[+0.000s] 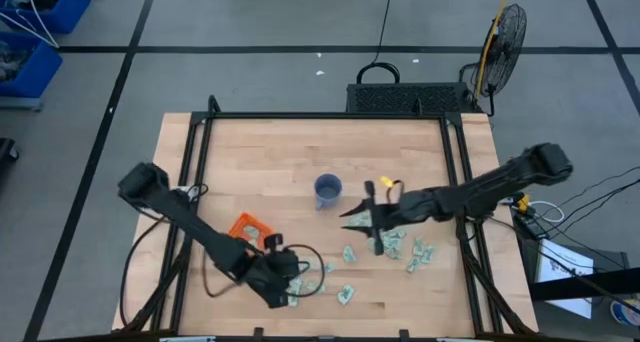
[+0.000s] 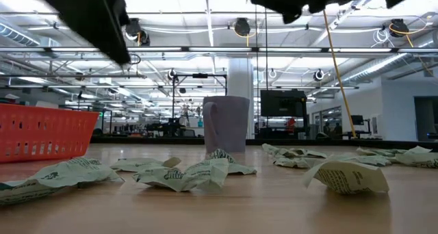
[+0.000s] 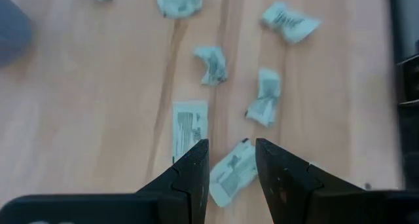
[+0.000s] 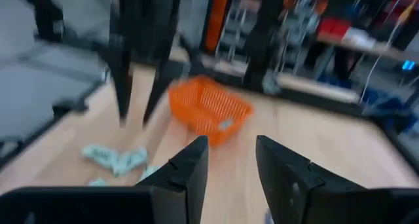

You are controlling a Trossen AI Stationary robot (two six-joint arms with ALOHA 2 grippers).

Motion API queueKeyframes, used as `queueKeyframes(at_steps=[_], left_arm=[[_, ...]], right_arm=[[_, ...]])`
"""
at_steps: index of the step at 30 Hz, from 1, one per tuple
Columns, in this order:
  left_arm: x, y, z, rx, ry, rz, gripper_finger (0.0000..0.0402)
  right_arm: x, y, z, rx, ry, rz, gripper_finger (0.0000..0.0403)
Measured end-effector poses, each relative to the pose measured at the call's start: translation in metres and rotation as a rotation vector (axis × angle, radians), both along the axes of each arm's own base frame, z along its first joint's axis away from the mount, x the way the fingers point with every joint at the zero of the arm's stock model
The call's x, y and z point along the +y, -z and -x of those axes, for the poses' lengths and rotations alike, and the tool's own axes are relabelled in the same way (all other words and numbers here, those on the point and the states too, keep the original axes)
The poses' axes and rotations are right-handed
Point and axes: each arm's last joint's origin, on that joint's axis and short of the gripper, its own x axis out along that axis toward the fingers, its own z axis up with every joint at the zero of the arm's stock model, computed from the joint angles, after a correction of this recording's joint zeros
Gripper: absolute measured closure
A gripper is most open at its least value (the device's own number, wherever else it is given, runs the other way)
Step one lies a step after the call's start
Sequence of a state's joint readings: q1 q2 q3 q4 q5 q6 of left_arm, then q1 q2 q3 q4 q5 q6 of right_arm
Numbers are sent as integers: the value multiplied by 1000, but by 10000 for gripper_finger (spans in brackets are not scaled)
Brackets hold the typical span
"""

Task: Pick and place Stevia / Truvia into bins
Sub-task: Put the green stevia packet into the orange basket

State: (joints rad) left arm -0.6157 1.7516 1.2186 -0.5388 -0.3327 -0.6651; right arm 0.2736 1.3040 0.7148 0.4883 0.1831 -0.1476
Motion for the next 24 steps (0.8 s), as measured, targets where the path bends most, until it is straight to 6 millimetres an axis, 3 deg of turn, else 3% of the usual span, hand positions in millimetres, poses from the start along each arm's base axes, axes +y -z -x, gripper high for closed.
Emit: queueKeyframes(at_steps=[4,7,11,24], left_arm=[[-1,30,-10,137,-1,84,270],[-1,40,-12,206,-18,156,270],[-3,49,-13,212,2,105,270],[1,71,-17,267,13,29,281]], right_arm=[[-10,-5,20,-156,18,-29,282],[-15,-12,28,-234,29,-13,282],[-20,-20,30,-290,48,-17,282],[-22,-14,29,-231,55,-54,282]])
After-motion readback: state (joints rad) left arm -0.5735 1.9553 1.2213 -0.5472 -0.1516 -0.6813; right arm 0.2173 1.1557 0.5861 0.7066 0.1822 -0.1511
